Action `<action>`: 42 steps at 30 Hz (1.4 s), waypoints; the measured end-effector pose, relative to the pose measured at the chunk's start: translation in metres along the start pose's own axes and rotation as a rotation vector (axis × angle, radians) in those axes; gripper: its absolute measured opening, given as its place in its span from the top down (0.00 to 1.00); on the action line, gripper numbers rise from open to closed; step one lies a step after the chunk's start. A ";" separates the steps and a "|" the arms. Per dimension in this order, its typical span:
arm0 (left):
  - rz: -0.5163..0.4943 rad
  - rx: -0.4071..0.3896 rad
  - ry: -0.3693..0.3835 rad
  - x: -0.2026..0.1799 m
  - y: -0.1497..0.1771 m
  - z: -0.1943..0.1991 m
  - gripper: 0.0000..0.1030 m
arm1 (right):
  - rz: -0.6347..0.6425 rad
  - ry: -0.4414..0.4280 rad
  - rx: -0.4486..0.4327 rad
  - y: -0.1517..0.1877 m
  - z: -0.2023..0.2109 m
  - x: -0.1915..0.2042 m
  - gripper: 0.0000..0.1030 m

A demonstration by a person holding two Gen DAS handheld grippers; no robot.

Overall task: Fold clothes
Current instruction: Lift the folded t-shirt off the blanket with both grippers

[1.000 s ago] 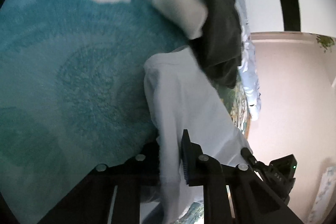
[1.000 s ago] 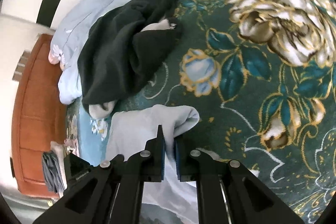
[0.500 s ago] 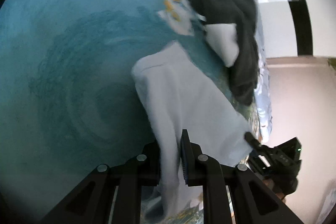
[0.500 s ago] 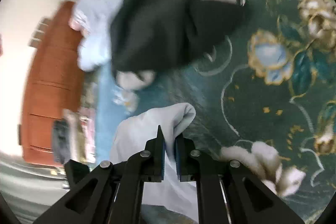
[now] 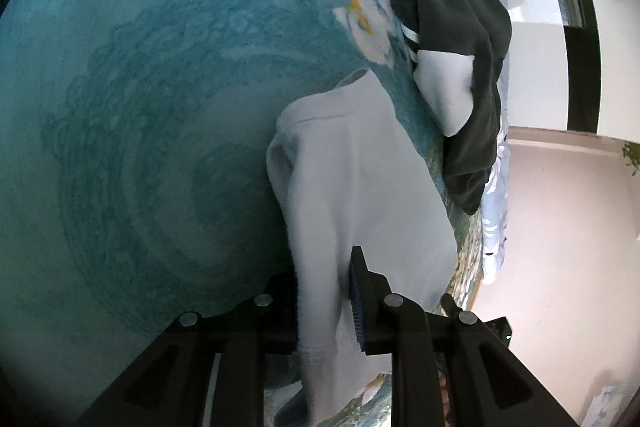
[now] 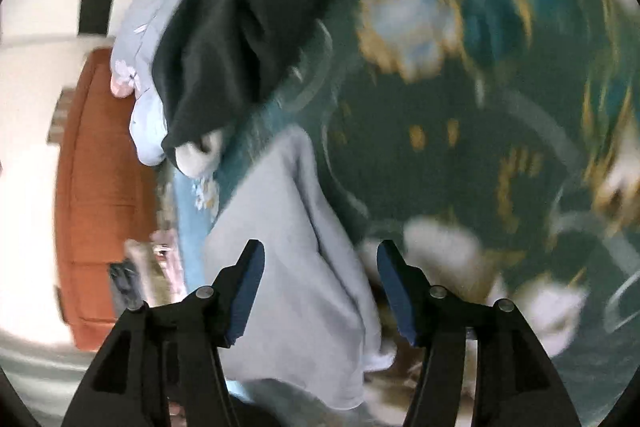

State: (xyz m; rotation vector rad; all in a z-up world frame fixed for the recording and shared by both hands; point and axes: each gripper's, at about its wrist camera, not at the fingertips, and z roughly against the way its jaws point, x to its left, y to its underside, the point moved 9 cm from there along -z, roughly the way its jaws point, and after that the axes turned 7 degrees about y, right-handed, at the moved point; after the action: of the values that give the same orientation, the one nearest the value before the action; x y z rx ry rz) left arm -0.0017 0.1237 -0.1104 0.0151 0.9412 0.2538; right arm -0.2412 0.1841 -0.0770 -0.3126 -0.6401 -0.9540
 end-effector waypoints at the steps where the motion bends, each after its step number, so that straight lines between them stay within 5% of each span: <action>1: -0.006 -0.001 0.000 -0.001 0.000 0.000 0.78 | 0.013 0.013 0.001 0.002 -0.003 0.003 0.42; 5: -0.043 -0.005 -0.009 -0.006 0.001 0.000 0.78 | 0.065 0.067 0.005 0.009 -0.013 0.013 0.45; 6: -0.046 -0.007 -0.006 -0.008 0.002 0.002 0.78 | 0.078 0.080 0.006 0.011 -0.015 0.016 0.52; 8: -0.036 -0.014 0.015 -0.009 0.004 0.007 0.81 | 0.088 0.105 0.020 0.015 -0.020 0.021 0.89; 14: 0.008 -0.048 0.098 -0.014 0.008 0.028 0.83 | 0.075 -0.011 0.023 0.022 -0.004 0.063 0.92; 22: 0.004 -0.192 0.356 -0.054 -0.002 0.084 0.89 | 0.269 0.020 0.027 0.037 0.014 0.129 0.93; 30: 0.017 -0.260 0.378 -0.031 -0.020 0.145 0.89 | 0.463 -0.013 -0.002 0.058 0.034 0.234 0.94; 39: -0.001 -0.259 0.457 -0.031 -0.012 0.154 0.85 | 0.476 -0.040 -0.027 0.072 0.057 0.261 0.94; 42: -0.065 -0.253 0.471 -0.046 -0.010 0.158 0.75 | 0.516 -0.056 -0.045 0.076 0.070 0.281 0.94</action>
State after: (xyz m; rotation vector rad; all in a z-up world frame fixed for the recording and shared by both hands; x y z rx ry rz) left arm 0.1010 0.1190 0.0183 -0.3193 1.3681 0.3218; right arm -0.0871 0.0786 0.1570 -0.5171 -0.5512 -0.4665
